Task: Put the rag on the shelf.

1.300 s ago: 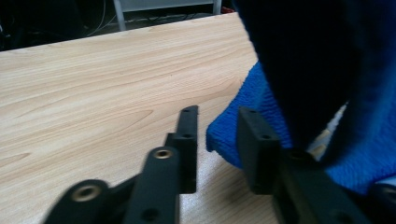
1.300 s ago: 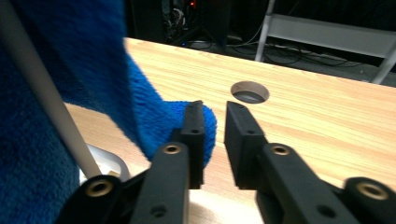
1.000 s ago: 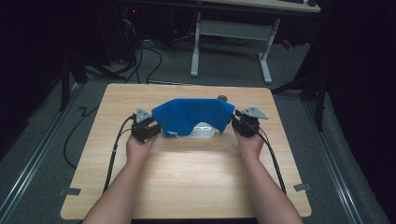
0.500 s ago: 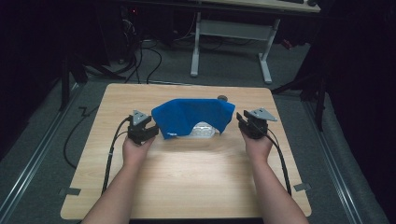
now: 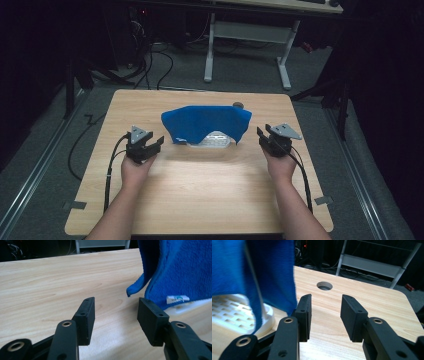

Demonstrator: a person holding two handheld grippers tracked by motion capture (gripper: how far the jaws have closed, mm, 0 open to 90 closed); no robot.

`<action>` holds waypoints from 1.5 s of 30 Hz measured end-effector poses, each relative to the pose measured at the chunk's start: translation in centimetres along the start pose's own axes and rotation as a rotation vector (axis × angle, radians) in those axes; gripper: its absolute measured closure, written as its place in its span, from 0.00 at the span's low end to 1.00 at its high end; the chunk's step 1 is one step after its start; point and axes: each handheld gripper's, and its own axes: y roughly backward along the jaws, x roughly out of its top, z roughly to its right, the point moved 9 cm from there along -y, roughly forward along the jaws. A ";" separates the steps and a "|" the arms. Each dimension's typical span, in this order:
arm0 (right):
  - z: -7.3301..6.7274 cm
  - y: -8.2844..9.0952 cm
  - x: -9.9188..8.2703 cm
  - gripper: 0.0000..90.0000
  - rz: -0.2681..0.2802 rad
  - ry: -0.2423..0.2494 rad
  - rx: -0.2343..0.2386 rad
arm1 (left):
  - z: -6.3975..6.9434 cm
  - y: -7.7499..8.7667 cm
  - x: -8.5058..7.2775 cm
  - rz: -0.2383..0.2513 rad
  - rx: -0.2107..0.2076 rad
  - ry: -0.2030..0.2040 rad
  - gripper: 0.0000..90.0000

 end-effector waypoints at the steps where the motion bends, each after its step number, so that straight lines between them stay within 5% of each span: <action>1: -0.2 0.3 0.1 0.68 0.015 0.006 0.008 | 0.1 0.2 -0.2 -0.004 -0.002 0.000 0.54; 14: -2.9 4.7 -1.6 0.61 0.029 0.051 0.053 | 2.9 3.4 -2.7 -0.041 -0.058 -0.040 0.54; 24: -5.5 8.1 -5.0 0.54 -0.001 0.083 0.090 | 7.8 6.0 -5.8 -0.109 -0.145 -0.115 0.52; 29: -7.5 9.3 -8.0 0.48 -0.086 0.096 0.150 | 11.2 7.2 -8.3 -0.211 -0.206 -0.129 0.50; 36: -10.0 10.0 -9.5 0.46 -0.160 0.145 0.225 | 14.4 7.1 -9.3 -0.264 -0.217 -0.281 0.47; 44: -10.5 9.2 -10.1 0.46 -0.194 0.145 0.237 | 13.5 7.2 -8.9 -0.252 -0.242 -0.204 0.47; 45: -10.5 9.1 -10.2 0.46 -0.195 0.145 0.240 | 14.0 7.2 -8.9 -0.238 -0.253 -0.123 0.47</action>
